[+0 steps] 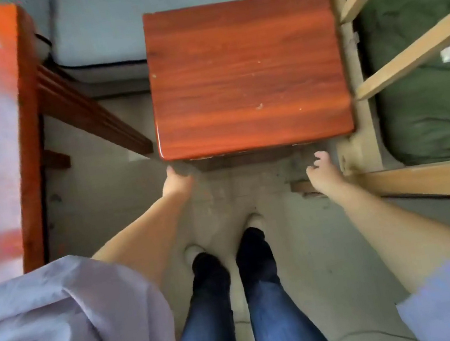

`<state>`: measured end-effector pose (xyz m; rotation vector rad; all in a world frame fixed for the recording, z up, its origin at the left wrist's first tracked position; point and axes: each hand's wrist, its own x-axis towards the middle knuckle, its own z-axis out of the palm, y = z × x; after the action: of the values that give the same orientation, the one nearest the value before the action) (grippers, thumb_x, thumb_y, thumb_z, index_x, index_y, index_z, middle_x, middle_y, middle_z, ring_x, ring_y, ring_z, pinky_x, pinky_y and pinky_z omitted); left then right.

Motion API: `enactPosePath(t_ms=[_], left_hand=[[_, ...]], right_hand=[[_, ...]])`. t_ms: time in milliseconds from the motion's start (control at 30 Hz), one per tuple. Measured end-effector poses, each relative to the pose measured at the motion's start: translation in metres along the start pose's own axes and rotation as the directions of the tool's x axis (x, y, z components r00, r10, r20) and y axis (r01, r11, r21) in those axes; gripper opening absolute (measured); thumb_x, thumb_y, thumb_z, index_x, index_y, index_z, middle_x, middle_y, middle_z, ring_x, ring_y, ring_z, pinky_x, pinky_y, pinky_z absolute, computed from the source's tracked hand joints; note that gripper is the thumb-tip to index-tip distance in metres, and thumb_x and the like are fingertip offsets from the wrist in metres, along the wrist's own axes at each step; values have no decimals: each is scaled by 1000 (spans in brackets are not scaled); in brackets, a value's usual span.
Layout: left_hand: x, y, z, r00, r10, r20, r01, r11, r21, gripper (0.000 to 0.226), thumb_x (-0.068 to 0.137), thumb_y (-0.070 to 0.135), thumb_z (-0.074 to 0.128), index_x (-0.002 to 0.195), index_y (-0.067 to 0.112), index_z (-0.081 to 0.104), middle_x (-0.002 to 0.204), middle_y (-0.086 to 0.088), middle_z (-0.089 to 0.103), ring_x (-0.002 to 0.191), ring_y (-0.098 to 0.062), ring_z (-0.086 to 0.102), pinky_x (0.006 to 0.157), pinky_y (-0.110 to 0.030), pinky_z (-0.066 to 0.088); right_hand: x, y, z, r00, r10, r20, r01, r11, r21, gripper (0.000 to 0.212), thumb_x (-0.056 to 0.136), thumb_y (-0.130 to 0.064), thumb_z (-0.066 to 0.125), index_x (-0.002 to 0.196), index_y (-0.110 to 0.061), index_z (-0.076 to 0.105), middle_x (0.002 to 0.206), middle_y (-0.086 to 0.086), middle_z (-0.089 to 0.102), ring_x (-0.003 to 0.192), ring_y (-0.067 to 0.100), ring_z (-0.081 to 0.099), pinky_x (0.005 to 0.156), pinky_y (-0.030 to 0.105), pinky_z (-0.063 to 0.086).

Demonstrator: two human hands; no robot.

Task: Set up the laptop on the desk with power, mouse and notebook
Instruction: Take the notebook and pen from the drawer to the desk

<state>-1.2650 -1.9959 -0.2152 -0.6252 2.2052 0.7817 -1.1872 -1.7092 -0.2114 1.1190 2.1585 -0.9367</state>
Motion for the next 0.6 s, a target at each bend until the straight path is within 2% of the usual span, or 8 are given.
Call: enactPosePath(t_ms=[100,200,300,367,467,500,600], left_hand=[[27,-3,15,999,14,-52,-22,988,-154,60,85,11,50,141,12,29,138,-14,49,117,-32,52,90,-32,42],[48,-11,28,995,21,-94,-47,957,-287,61,82,1,48,140,11,31,142,-12,45,127,-26,45,99,-30,37],[62,-17,33,983,24,-181,-69,967,-244,57,79,2,48,134,10,39,136,-11,52,120,-29,51,94,-32,42],[66,-18,33,970,42,-238,-83,983,-164,50,78,5,50,128,8,45,130,-13,56,115,-32,54,90,-33,44],[56,-23,32,963,79,-257,-106,990,-91,52,80,8,54,129,12,40,131,-9,58,116,-29,55,86,-27,39],[49,-28,33,964,83,-254,-105,992,-74,55,80,8,54,131,14,37,130,-9,59,113,-30,56,83,-27,39],[24,-52,40,971,70,-228,-83,995,-49,57,82,9,56,134,11,34,127,-14,58,104,-30,57,80,-29,39]], right_hand=[[40,8,-9,995,62,-79,-47,982,182,60,93,-10,41,147,-15,13,150,8,34,131,27,40,105,35,32],[69,14,-7,985,90,-144,-39,945,324,47,93,-7,42,137,-7,28,141,10,44,127,25,44,100,30,32],[85,18,-4,971,96,-220,0,917,400,34,89,-3,41,122,-9,41,115,3,56,115,23,52,83,19,33],[87,20,-4,971,68,-229,28,920,392,32,89,-3,41,120,-8,41,118,6,58,116,23,53,80,15,30],[80,27,-2,974,24,-226,48,949,310,48,91,-7,41,137,-10,28,131,11,54,116,26,55,81,19,36],[74,32,-1,974,20,-227,48,955,293,51,90,-8,41,139,-14,26,129,13,55,113,29,56,82,25,41],[55,55,9,977,26,-214,46,945,323,46,89,-3,42,131,-19,32,111,9,59,100,31,60,84,37,46]])
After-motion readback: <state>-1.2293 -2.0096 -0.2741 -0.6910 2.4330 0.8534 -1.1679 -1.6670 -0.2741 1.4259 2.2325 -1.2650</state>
